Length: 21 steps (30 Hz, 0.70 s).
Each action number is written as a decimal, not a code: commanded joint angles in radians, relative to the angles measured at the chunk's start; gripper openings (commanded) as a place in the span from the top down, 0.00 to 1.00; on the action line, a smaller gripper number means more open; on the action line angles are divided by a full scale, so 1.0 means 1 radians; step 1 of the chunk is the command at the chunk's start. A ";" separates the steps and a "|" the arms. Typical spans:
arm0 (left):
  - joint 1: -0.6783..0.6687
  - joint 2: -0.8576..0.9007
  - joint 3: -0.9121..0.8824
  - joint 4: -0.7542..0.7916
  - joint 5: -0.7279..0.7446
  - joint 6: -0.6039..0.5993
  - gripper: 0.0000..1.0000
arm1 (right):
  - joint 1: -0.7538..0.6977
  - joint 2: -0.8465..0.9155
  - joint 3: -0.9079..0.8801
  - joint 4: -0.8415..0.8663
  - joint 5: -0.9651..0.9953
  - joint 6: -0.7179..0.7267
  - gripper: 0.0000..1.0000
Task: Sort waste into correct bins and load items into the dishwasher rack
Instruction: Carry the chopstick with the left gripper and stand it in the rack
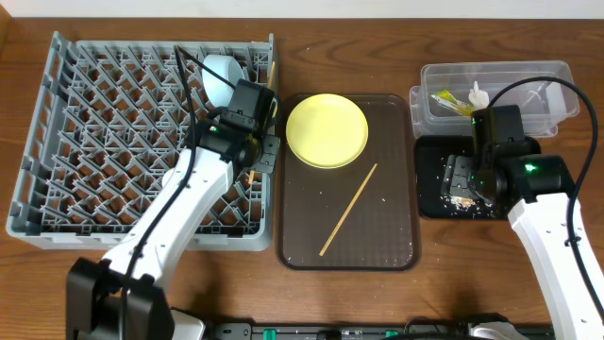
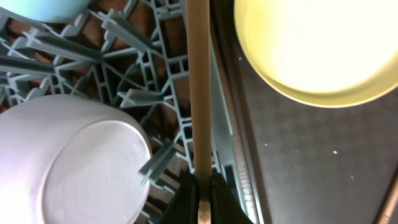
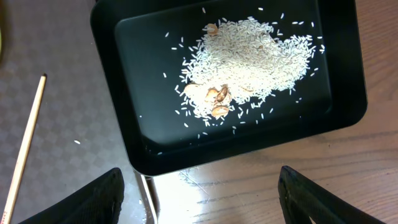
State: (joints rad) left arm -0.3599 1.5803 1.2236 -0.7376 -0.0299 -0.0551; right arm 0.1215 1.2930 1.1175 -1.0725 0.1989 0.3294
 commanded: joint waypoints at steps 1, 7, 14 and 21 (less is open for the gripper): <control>0.014 0.061 -0.013 0.007 -0.009 -0.009 0.94 | -0.012 -0.006 0.019 0.002 0.014 0.011 0.23; 0.018 0.131 -0.013 0.024 -0.009 -0.009 0.89 | -0.012 -0.006 0.019 0.001 0.014 0.011 0.23; 0.018 0.120 -0.005 0.032 -0.035 -0.005 0.58 | -0.012 -0.006 0.019 -0.001 0.014 0.011 0.23; -0.003 -0.002 0.011 0.028 -0.020 -0.005 0.56 | -0.012 -0.006 0.019 0.000 0.014 0.011 0.24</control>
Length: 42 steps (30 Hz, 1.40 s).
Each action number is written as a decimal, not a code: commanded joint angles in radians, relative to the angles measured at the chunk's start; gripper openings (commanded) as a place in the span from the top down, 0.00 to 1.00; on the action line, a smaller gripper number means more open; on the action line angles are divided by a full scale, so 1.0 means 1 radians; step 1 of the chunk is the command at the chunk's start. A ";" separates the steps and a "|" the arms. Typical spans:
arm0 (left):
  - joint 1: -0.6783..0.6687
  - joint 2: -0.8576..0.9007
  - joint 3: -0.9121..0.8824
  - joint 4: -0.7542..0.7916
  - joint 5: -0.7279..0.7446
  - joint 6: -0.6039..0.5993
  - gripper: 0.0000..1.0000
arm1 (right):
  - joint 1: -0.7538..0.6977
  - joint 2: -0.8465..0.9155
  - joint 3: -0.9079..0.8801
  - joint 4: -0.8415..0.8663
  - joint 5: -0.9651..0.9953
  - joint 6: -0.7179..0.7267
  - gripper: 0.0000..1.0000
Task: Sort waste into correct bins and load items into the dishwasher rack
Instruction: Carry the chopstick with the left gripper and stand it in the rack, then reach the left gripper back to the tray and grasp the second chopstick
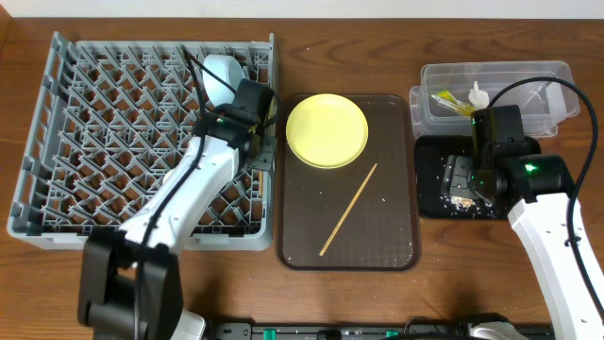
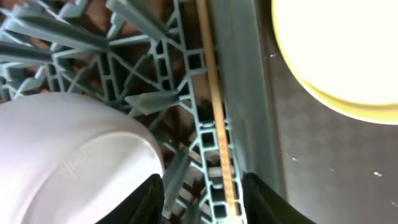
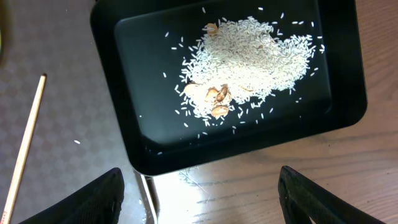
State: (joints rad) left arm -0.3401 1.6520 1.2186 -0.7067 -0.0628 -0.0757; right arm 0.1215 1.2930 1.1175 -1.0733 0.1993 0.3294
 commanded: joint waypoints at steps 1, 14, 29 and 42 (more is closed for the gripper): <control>-0.034 -0.099 0.016 -0.003 0.034 0.015 0.56 | -0.012 -0.006 0.019 0.001 0.014 0.011 0.23; -0.291 -0.101 -0.013 0.018 0.272 0.015 0.60 | -0.012 -0.006 0.019 0.006 0.013 0.011 0.22; -0.487 0.208 -0.019 0.122 0.248 0.011 0.55 | -0.012 -0.006 0.019 0.003 0.006 0.011 0.22; -0.496 0.315 -0.019 0.144 0.227 0.011 0.56 | -0.012 -0.006 0.019 0.003 0.006 0.011 0.22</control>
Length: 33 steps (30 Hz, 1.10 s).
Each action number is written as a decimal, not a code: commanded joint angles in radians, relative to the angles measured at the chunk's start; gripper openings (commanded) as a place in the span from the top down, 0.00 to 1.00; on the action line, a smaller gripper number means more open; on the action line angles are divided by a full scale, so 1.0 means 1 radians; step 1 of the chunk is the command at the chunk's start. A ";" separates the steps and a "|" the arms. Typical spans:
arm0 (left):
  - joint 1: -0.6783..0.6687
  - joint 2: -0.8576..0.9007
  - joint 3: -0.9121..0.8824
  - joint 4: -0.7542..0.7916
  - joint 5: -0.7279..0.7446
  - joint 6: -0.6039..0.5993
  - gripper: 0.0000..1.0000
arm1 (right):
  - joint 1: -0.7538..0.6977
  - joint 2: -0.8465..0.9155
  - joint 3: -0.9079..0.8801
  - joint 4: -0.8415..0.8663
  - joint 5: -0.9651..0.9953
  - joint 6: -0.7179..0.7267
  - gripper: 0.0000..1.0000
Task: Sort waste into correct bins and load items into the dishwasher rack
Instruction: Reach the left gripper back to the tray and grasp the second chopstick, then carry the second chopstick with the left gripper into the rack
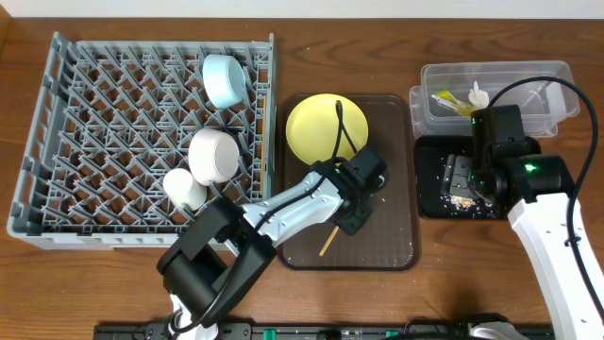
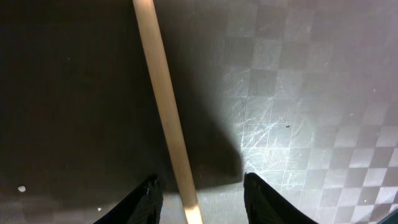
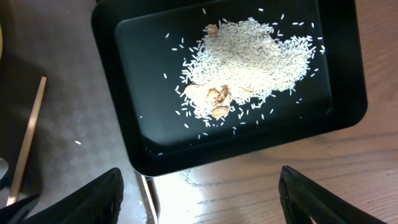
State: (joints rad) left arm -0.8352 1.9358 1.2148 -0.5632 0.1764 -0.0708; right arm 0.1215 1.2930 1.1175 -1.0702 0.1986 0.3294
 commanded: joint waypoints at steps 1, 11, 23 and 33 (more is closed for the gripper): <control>0.000 0.032 -0.015 0.001 -0.012 0.006 0.59 | -0.012 -0.006 0.019 0.000 0.007 0.011 0.22; 0.000 0.043 -0.016 0.005 -0.013 0.006 0.87 | -0.012 -0.006 0.019 -0.006 0.007 0.011 0.22; 0.000 0.063 -0.002 -0.012 -0.013 0.006 0.94 | -0.012 -0.006 0.019 -0.015 0.007 0.010 0.22; 0.002 -0.139 0.052 -0.106 -0.056 0.029 0.94 | -0.012 -0.006 0.019 -0.015 0.007 0.010 0.22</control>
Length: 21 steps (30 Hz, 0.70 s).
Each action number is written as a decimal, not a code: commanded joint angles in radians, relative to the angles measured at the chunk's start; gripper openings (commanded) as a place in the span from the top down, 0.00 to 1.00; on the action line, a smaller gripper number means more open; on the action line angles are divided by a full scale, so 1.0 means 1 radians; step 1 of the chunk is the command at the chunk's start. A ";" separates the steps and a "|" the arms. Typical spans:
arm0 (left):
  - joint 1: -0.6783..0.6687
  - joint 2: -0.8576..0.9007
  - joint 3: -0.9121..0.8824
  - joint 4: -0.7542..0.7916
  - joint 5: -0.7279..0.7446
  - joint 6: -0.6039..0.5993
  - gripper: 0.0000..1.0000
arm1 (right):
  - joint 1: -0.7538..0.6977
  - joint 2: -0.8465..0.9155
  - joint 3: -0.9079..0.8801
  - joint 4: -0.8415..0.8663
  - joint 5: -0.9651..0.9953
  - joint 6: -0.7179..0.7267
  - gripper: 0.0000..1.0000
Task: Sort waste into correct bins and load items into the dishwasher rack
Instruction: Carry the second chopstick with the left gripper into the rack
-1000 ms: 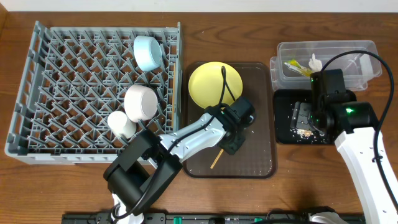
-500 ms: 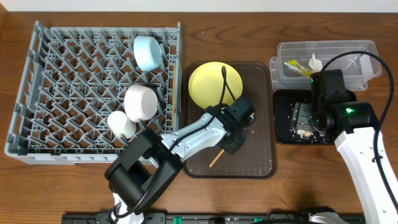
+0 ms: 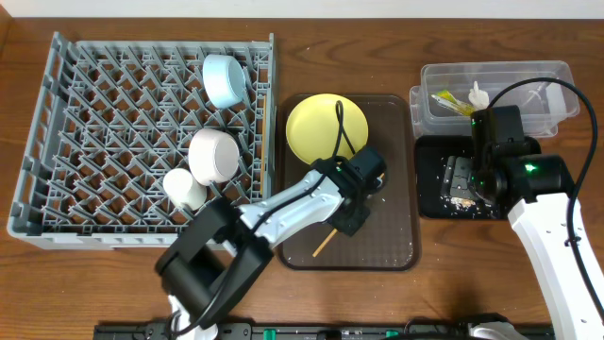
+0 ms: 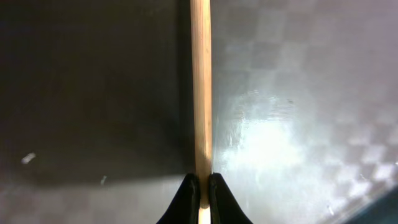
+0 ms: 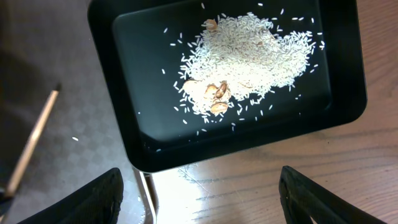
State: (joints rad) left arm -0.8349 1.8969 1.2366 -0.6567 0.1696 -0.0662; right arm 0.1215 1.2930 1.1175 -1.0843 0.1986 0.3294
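Observation:
My left gripper (image 4: 200, 186) is shut on a wooden chopstick (image 4: 200, 81) down at the brown serving tray (image 3: 396, 227). In the overhead view the left gripper (image 3: 354, 206) hides the chopstick's middle, and the chopstick's lower end (image 3: 321, 247) sticks out below it. A yellow plate (image 3: 316, 127) sits at the tray's far end. The grey dishwasher rack (image 3: 94, 123) holds a blue cup (image 3: 224, 80), a white bowl (image 3: 212, 154) and a small white cup (image 3: 184, 187). My right gripper (image 5: 199, 199) hangs open over the black bin (image 5: 124, 143), which holds rice (image 5: 249, 56).
A clear plastic bin (image 3: 528, 80) with scraps of waste stands behind the black bin (image 3: 434, 198) at the right. The left arm's cable arcs over the yellow plate. Bare wooden table runs along the front edge.
My left gripper, which stood open astride the chopstick on the brown tray, is now shut on it. The chopstick has turned slightly. The right arm has not moved.
My left gripper was shut on a chopstick at the rack's right edge. Then it stood open with that chopstick lying in the rack. Later it was over the brown tray, open around the other chopstick, and now grips it. The right gripper stayed open over the rice.

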 commanded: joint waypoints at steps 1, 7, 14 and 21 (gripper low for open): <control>0.005 -0.126 0.031 -0.021 -0.079 0.025 0.94 | -0.012 -0.006 0.019 -0.001 0.007 0.010 0.22; 0.089 -0.274 0.031 -0.046 -0.226 0.025 0.94 | -0.012 -0.006 0.019 0.000 0.007 0.011 0.22; 0.308 -0.321 0.032 -0.038 -0.242 0.025 0.94 | -0.012 -0.006 0.019 0.000 0.007 0.011 0.21; 0.469 -0.320 0.032 -0.006 -0.241 0.024 0.94 | -0.012 -0.006 0.019 0.003 0.007 0.011 0.21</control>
State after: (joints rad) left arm -0.4023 1.5810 1.2518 -0.6708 -0.0574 -0.0505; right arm 0.1215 1.2930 1.1175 -1.0828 0.1986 0.3298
